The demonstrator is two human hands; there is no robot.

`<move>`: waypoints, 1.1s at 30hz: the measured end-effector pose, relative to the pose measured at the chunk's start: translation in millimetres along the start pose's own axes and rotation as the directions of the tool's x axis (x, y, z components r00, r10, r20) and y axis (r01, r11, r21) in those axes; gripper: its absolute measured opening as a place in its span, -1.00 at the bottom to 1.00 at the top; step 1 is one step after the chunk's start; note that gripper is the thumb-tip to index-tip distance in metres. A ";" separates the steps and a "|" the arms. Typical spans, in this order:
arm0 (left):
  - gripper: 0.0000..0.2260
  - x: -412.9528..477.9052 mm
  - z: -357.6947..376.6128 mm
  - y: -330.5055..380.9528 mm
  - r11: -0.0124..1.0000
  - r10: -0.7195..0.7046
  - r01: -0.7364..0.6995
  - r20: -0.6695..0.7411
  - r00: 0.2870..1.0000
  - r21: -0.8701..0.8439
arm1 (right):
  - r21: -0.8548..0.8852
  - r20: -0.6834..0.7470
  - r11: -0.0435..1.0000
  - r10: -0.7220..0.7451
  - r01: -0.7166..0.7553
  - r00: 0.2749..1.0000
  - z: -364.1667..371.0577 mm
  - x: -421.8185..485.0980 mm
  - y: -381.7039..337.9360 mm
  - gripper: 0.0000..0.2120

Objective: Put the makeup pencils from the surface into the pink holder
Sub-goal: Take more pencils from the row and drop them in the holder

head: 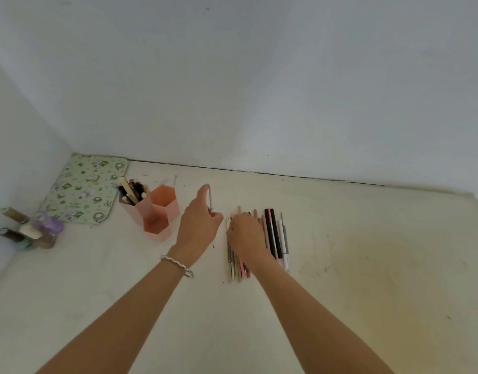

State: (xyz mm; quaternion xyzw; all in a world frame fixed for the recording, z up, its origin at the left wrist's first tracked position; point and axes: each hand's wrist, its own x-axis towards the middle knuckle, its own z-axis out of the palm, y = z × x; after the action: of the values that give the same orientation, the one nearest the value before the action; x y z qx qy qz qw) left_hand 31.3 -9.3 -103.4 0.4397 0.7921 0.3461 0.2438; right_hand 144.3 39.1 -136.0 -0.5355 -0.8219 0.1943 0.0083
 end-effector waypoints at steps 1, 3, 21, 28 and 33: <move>-0.34 0.5 -5.7 2.6 0.999 0.024 -0.025 -0.046 0.999 -0.027 | -0.048 0.017 0.999 -0.006 0.006 1.000 6.7 -1.2 -3.4 -0.83; -0.30 0.3 -14.9 5.5 0.996 0.045 -0.053 -0.099 0.994 -0.075 | -0.115 0.039 0.993 -0.009 0.013 0.999 17.1 -3.6 -8.5 -0.83; -0.32 -3.6 -55.1 10.3 0.930 0.208 -0.283 -0.298 0.931 -0.236 | 0.186 -0.163 0.982 0.020 0.011 0.986 12.4 -5.8 -40.1 -0.46; -0.47 19.9 -149.7 -19.9 0.921 0.113 -0.329 -0.667 0.736 -0.207 | 0.540 -0.536 0.782 0.034 0.312 0.844 -58.5 23.3 -80.6 -0.47; -0.50 30.2 -158.3 -44.1 0.958 0.142 -0.270 -0.661 0.737 -0.096 | 0.581 -0.632 0.644 -0.027 0.497 0.774 -66.2 27.4 -105.4 -0.49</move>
State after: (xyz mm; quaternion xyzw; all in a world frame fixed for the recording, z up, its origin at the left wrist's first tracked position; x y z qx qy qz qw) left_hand -116.3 -52.6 -38.0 0.3533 0.7376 0.5737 -0.0450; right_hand 54.9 46.8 -45.5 -0.3873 -0.7068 0.3277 0.4930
